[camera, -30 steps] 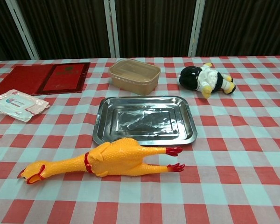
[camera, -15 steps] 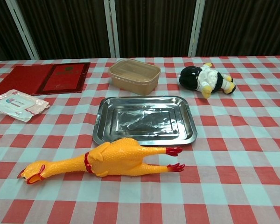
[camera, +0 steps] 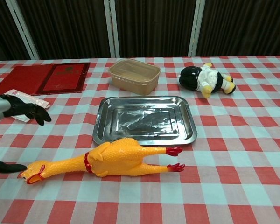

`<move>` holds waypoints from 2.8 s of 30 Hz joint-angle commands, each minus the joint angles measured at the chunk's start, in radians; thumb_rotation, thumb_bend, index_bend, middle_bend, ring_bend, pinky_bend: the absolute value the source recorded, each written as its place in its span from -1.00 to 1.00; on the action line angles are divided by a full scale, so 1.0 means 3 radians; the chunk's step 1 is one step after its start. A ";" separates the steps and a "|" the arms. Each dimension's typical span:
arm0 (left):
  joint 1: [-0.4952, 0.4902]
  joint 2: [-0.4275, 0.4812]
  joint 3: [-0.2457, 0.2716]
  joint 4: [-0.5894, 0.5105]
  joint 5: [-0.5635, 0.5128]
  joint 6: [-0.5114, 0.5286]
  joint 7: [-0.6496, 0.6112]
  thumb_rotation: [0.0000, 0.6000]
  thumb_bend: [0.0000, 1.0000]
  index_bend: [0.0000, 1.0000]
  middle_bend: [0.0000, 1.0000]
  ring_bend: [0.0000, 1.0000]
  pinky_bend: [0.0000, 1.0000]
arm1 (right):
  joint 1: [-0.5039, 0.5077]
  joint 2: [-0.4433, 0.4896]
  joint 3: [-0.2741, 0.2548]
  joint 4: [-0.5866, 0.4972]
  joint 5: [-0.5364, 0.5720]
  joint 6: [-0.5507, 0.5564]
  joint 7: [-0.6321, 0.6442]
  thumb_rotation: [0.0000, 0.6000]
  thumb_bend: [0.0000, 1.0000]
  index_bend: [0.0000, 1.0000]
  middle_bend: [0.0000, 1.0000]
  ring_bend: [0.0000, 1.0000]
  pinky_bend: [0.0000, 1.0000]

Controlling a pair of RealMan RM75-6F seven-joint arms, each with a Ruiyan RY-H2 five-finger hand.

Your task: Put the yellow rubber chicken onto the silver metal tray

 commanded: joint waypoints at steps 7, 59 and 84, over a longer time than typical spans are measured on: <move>-0.0144 -0.0674 -0.0156 0.0232 -0.0523 -0.0236 0.0489 1.00 -1.00 -0.45 -0.35 -0.45 -0.65 | -0.0020 0.0001 -0.0006 0.0023 0.0006 0.0016 0.0035 1.00 -0.62 -0.72 -0.70 -0.63 -0.52; -0.0670 -0.0658 -0.0118 0.0810 0.0319 0.0189 -0.1048 1.00 0.76 0.18 0.30 0.14 0.16 | -0.0040 0.0116 0.0011 -0.0123 -0.0036 0.0011 0.0290 1.00 -0.62 -0.72 -0.70 -0.64 -0.55; -0.1486 0.0112 -0.0757 -0.0149 -0.0449 -0.0852 -0.0404 1.00 0.73 0.17 0.29 0.13 0.15 | 0.1014 0.0629 0.0037 -0.1324 -0.0284 -0.1391 0.1547 1.00 -0.62 -1.00 -0.74 -0.78 -0.63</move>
